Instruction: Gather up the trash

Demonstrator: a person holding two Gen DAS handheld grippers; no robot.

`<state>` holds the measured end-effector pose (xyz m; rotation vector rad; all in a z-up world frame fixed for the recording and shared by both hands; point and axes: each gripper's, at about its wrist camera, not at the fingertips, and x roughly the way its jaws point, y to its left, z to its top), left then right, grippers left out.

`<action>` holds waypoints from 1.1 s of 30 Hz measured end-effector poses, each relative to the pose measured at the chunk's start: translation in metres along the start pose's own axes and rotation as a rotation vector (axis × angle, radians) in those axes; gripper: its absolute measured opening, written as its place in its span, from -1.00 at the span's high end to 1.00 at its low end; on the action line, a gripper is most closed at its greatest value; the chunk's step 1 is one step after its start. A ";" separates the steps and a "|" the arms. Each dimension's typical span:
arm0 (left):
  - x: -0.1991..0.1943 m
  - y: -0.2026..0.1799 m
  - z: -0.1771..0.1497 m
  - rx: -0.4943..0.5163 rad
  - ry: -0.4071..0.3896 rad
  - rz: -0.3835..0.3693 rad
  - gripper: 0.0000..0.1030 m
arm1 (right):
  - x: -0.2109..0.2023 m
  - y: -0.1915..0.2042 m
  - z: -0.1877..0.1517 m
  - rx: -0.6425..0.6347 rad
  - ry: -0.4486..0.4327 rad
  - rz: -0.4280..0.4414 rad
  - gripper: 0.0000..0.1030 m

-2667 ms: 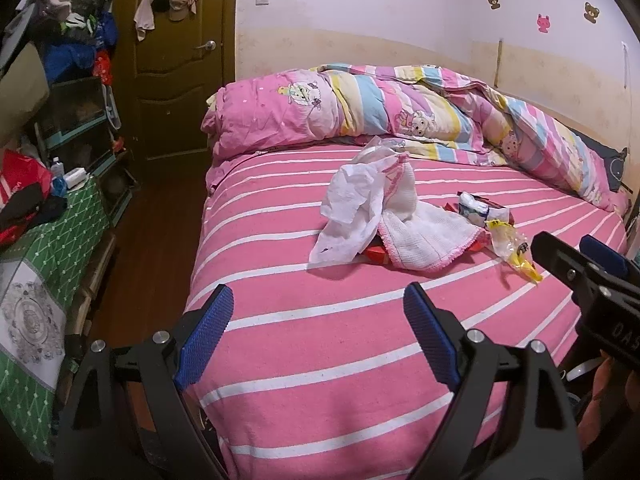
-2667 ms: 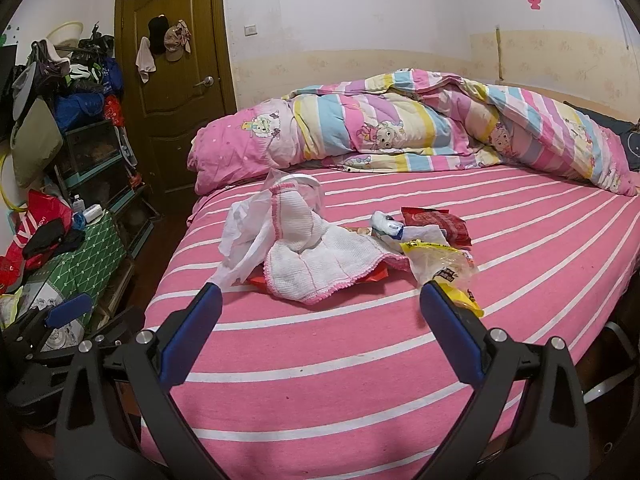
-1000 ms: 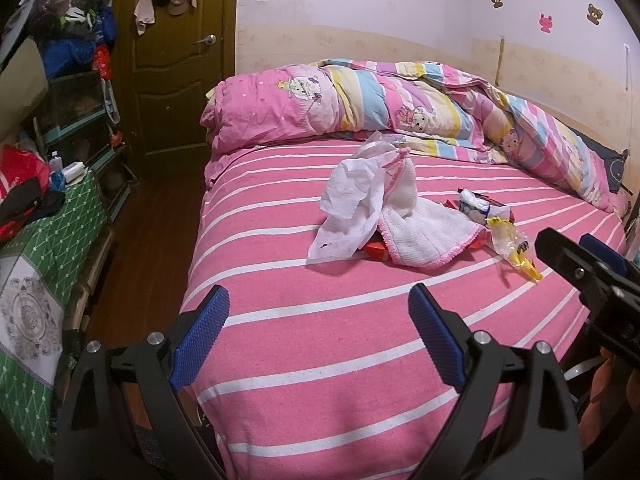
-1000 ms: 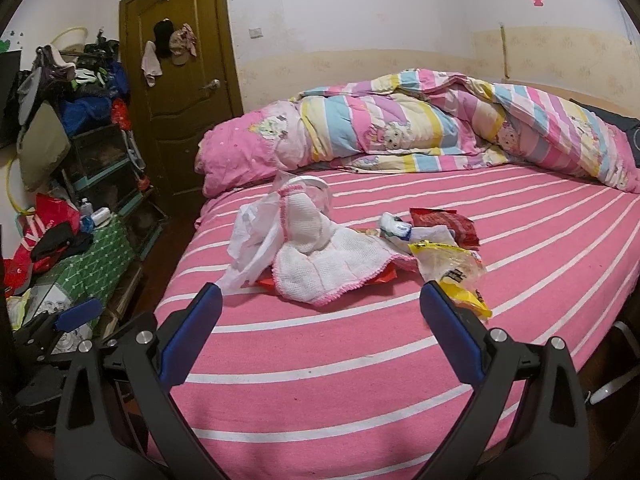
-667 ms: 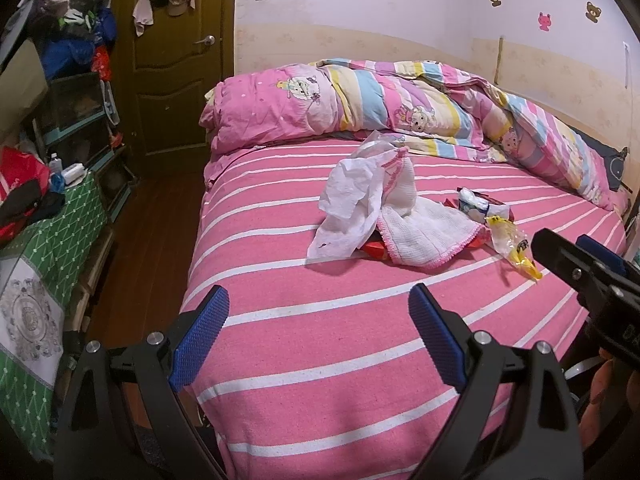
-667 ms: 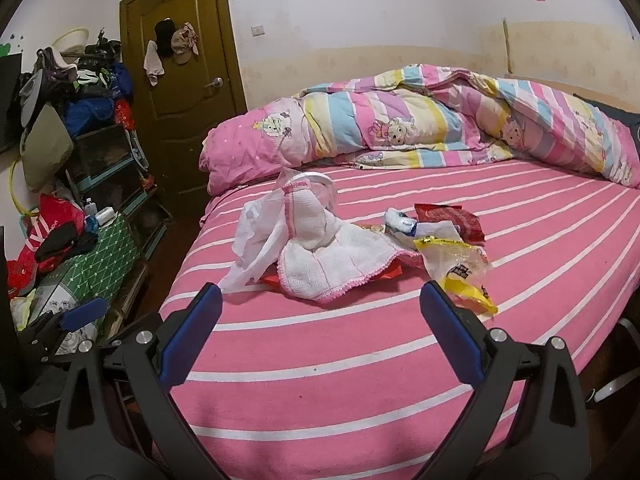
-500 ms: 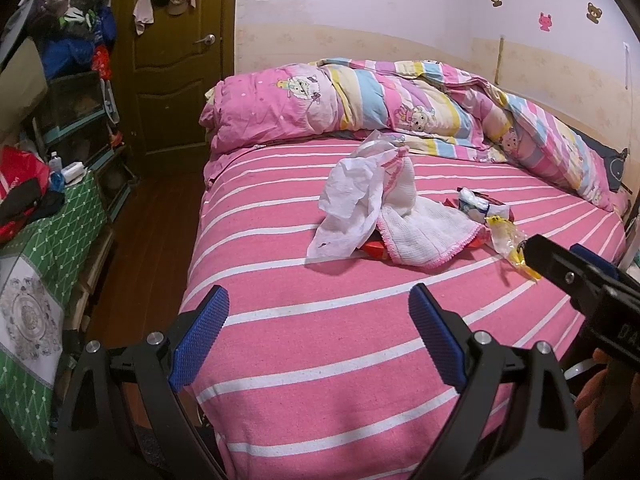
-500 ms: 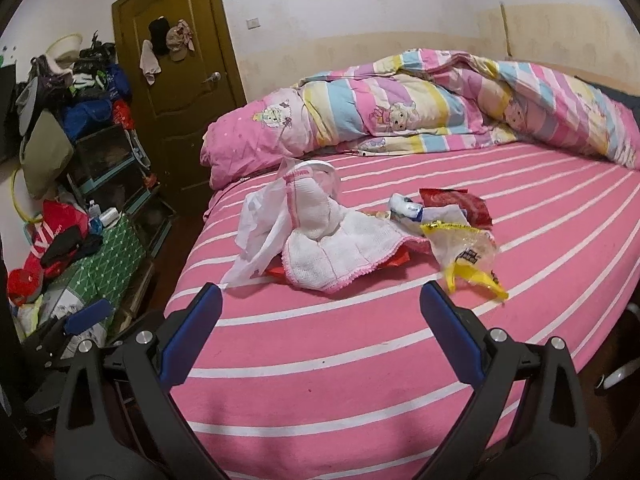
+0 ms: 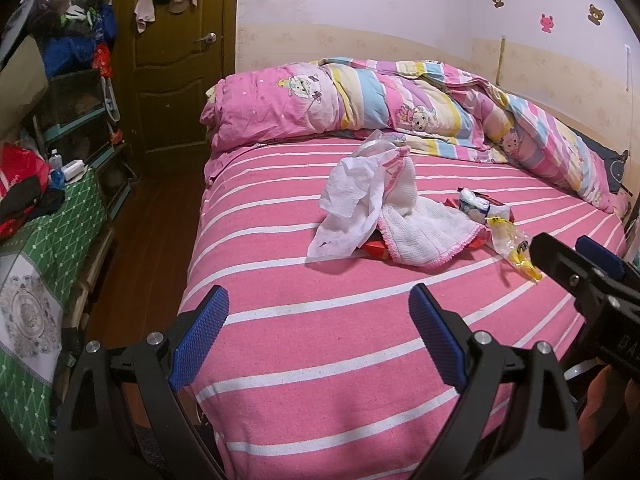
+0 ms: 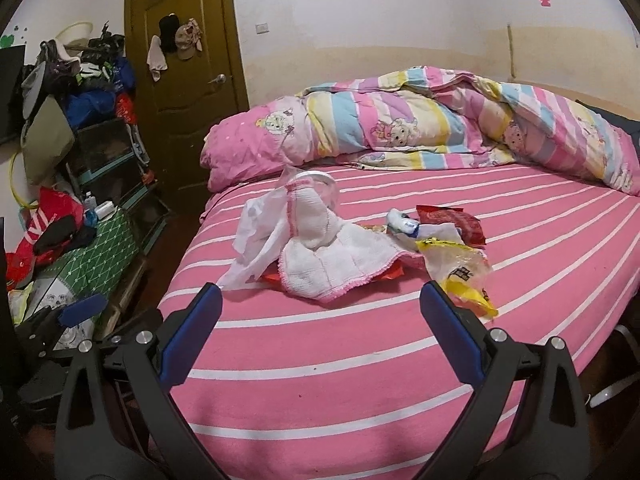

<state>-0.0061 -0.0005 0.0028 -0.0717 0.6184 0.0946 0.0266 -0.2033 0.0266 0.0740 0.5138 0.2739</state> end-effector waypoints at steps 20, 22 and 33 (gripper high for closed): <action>0.006 0.000 0.003 -0.021 0.024 -0.026 -0.73 | 0.001 0.003 0.001 0.014 0.014 0.068 -0.90; 0.009 0.001 0.004 -0.029 0.029 -0.045 -0.73 | 0.003 0.002 0.002 0.018 0.018 0.072 -0.90; 0.041 0.004 0.017 0.015 0.057 -0.150 -0.73 | 0.045 -0.012 0.009 0.082 0.084 0.134 -0.90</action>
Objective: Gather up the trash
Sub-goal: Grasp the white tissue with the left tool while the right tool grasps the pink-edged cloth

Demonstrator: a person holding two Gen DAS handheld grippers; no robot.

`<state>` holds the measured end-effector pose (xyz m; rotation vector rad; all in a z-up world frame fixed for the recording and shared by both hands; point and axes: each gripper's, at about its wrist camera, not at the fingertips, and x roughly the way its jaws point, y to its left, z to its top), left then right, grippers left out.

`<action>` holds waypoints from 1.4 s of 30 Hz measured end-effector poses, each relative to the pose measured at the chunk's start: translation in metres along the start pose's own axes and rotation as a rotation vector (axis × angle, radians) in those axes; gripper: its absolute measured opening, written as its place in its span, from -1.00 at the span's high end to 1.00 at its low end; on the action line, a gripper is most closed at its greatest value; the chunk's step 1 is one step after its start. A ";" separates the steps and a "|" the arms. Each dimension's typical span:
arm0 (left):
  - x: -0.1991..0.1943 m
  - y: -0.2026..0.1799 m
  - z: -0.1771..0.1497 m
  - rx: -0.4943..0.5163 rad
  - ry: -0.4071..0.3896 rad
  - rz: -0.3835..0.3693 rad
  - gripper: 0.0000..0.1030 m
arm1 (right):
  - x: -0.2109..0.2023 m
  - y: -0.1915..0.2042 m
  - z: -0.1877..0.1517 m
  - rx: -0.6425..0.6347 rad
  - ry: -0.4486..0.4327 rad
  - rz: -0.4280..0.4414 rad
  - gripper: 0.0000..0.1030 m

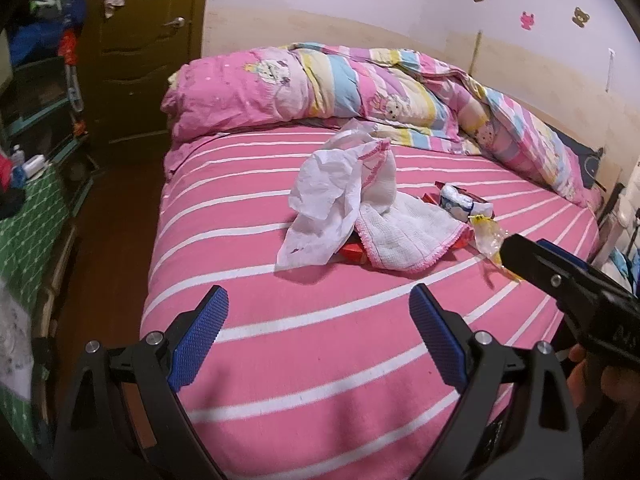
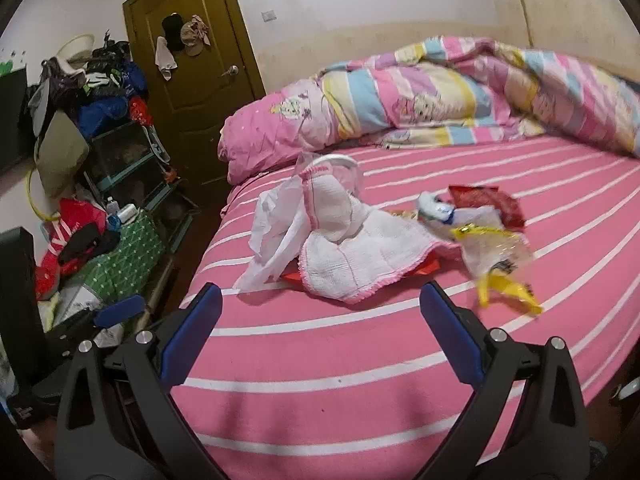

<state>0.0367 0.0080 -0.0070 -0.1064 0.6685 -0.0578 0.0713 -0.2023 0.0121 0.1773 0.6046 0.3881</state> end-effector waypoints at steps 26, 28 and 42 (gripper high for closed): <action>0.117 0.014 0.045 0.017 0.129 -0.134 -0.70 | 0.107 -0.063 -0.001 0.410 0.191 0.084 -0.73; 0.123 0.013 0.045 0.030 0.141 -0.134 -0.62 | 0.111 -0.062 -0.001 0.419 0.200 0.090 -0.54; 0.137 0.009 0.043 0.064 0.215 -0.166 0.14 | 0.118 -0.054 -0.002 0.390 0.221 0.071 0.13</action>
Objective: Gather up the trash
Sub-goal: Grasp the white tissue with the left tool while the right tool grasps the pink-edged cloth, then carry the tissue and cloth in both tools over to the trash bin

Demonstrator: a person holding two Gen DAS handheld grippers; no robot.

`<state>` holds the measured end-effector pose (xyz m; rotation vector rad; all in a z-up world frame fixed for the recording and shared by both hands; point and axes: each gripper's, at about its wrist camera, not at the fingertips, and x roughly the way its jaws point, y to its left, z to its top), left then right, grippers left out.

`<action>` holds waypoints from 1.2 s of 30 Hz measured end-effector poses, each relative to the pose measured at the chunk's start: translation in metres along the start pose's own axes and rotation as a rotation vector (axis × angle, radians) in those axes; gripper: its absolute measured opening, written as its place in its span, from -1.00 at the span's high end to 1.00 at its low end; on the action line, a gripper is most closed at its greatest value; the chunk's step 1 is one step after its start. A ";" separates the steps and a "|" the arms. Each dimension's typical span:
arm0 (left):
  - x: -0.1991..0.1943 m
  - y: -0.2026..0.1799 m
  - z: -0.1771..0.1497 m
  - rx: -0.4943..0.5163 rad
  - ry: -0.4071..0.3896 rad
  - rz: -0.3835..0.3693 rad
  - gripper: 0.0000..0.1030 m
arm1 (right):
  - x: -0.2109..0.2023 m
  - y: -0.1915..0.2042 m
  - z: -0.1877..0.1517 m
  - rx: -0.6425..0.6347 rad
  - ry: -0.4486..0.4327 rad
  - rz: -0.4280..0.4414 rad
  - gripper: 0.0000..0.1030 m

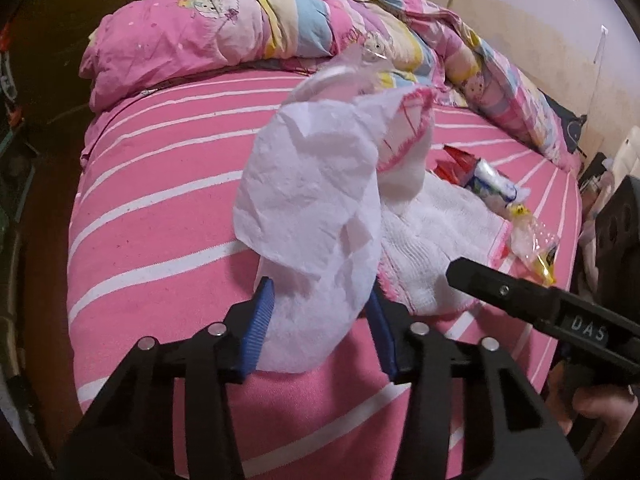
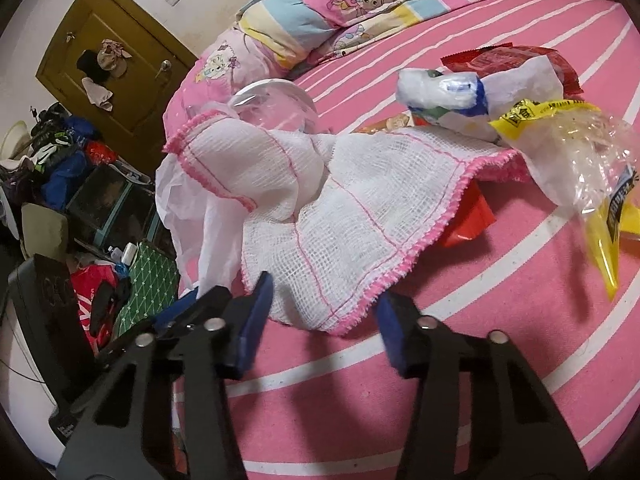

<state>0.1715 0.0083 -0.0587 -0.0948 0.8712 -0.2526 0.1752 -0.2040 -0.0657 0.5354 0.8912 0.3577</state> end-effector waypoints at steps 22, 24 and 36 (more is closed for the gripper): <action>-0.041 -0.008 0.003 -0.037 -0.114 -0.082 0.98 | -0.036 0.033 0.006 -0.160 -0.133 0.015 0.93; -0.047 -0.009 0.004 -0.045 -0.127 -0.091 0.98 | -0.048 0.040 0.007 -0.202 -0.170 0.021 0.93; -0.088 -0.007 0.002 -0.084 -0.209 -0.133 0.98 | -0.092 0.046 0.017 -0.218 -0.305 0.079 0.93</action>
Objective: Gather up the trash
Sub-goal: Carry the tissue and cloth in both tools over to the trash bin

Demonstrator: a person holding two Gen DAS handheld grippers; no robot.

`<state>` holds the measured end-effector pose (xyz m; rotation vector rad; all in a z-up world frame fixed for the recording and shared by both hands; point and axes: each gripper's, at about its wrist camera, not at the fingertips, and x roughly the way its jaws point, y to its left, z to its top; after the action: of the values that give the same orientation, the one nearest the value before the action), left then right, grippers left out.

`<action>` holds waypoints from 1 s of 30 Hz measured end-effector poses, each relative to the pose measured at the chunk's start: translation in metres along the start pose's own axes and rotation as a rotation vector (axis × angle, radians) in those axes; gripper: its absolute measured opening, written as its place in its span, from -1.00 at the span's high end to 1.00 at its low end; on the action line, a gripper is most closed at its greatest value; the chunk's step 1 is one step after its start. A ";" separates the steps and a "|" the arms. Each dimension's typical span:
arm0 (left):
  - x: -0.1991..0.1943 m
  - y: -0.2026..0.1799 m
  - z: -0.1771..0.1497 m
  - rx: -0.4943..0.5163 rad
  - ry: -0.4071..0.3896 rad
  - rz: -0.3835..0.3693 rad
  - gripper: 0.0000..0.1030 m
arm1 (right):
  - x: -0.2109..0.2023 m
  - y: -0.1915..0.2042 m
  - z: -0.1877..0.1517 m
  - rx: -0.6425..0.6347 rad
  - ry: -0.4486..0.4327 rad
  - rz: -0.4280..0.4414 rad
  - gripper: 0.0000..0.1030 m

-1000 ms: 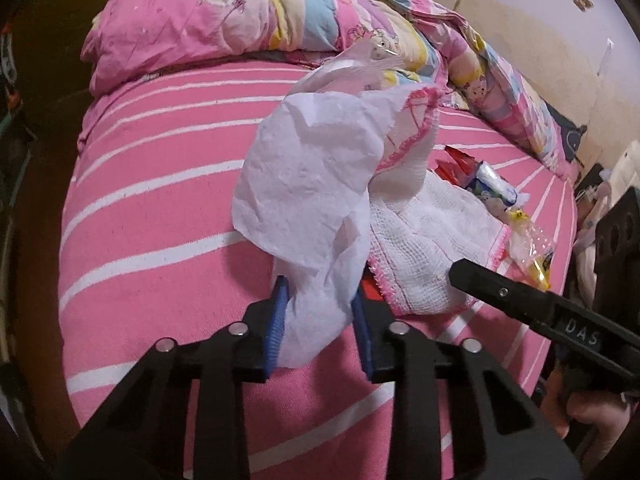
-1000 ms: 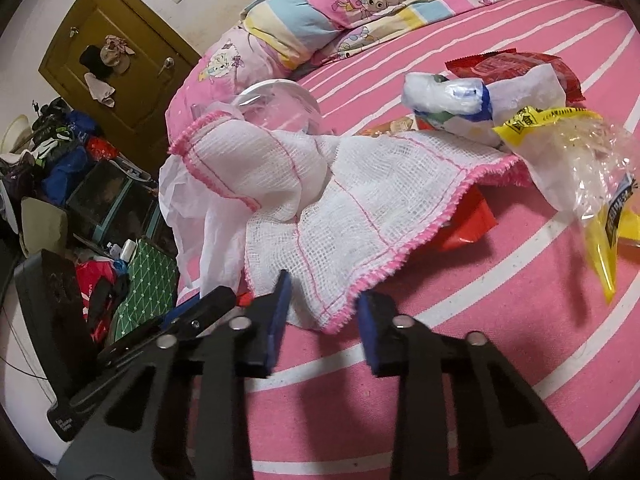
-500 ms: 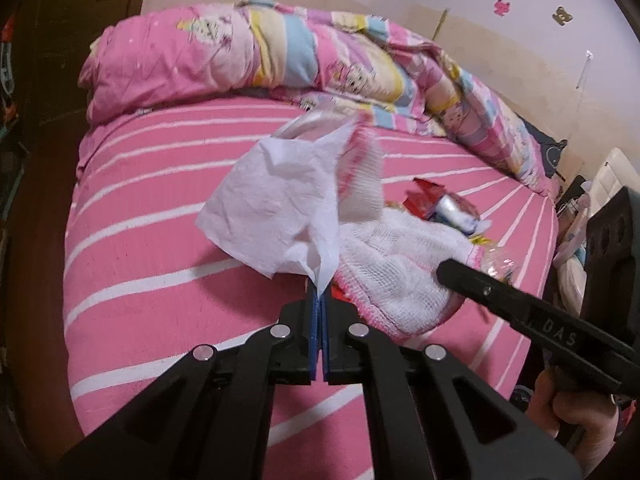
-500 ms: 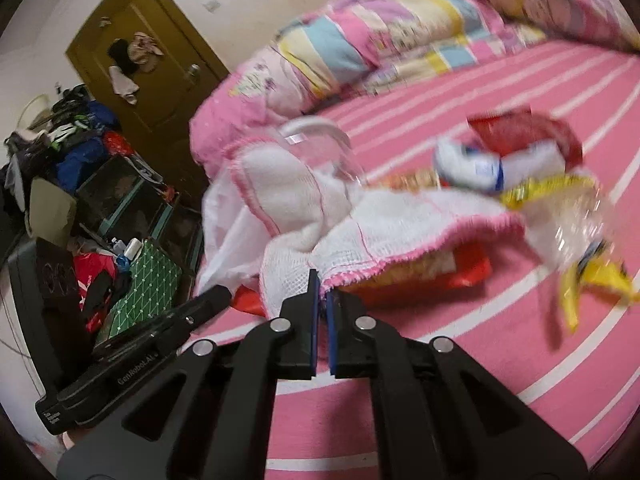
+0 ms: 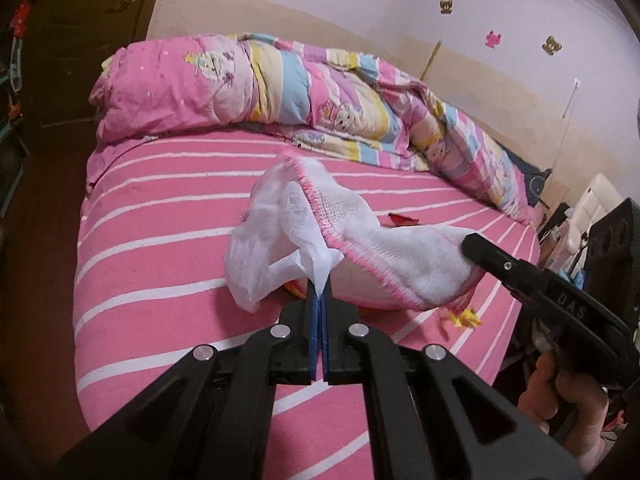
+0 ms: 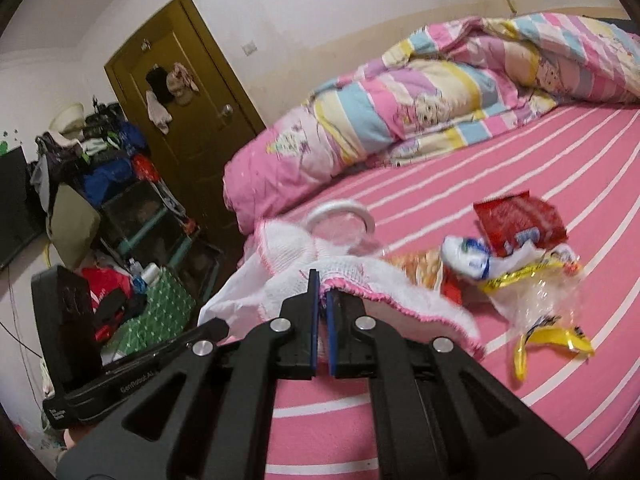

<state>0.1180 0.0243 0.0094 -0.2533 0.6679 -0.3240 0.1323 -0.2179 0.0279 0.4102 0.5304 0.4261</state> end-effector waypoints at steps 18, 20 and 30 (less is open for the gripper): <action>-0.096 -0.017 0.012 -0.042 -0.102 -0.056 0.98 | -0.087 0.029 0.052 -0.042 -0.157 0.088 0.93; -0.106 -0.020 0.016 -0.037 -0.109 -0.067 0.98 | -0.095 0.030 0.054 -0.043 -0.164 0.094 0.93; -0.141 -0.060 0.010 -0.016 -0.103 -0.162 0.98 | -0.171 0.020 0.040 -0.022 -0.196 0.091 0.93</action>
<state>0.0077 0.0227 0.1167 -0.3382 0.5492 -0.4576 0.0155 -0.2952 0.1362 0.4504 0.3173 0.4729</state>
